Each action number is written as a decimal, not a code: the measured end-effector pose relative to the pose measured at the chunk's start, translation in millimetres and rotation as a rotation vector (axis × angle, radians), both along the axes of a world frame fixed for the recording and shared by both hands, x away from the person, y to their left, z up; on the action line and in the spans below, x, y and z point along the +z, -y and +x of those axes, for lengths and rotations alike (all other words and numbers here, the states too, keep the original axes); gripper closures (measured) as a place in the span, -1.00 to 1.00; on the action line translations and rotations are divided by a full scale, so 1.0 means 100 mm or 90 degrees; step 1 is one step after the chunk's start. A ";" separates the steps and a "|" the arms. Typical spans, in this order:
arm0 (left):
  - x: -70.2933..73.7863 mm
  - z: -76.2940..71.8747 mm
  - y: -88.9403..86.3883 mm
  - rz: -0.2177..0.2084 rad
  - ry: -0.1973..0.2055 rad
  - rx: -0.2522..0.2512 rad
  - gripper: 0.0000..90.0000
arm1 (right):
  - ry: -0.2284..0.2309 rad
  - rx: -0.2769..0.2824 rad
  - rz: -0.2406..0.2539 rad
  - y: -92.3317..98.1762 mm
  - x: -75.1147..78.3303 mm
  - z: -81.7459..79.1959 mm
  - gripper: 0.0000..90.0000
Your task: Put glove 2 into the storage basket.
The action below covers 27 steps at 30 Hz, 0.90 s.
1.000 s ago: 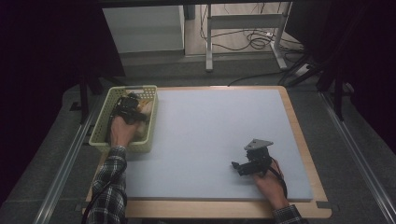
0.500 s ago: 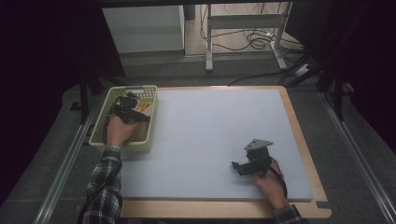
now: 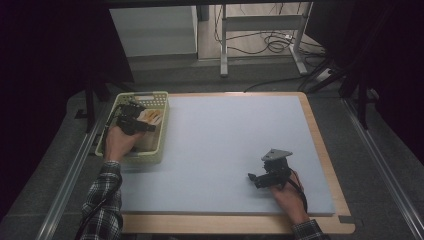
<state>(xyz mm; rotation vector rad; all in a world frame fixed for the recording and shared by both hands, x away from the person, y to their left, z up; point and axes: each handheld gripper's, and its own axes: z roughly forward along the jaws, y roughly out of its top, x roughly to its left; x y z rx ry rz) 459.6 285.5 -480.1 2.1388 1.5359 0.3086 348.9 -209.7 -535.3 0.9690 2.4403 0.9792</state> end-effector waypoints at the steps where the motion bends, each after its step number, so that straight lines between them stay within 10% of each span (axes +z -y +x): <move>1: -0.03 0.02 0.04 0.007 -0.013 -0.009 -0.61 | 0.000 0.000 0.000 0.00 0.00 0.00 -0.89; 5: -0.13 0.09 0.16 0.066 -0.054 -0.024 -0.69 | 0.000 0.000 0.000 0.00 0.00 0.00 -0.89; 12: 0.08 0.02 0.08 0.055 0.007 -0.008 -0.77 | 0.000 0.000 0.001 0.00 0.00 0.00 -0.89; 16: 0.19 -0.04 0.05 0.038 0.033 -0.015 -0.45 | 0.000 0.000 0.000 0.00 0.00 0.00 -0.89; 24: -0.07 0.05 0.20 0.119 -0.029 -0.024 0.14 | 0.000 0.000 0.000 0.00 0.00 0.00 -0.89; 27: -0.07 0.07 0.19 0.105 -0.028 -0.007 0.34 | 0.000 0.000 0.001 0.00 0.00 0.00 -0.89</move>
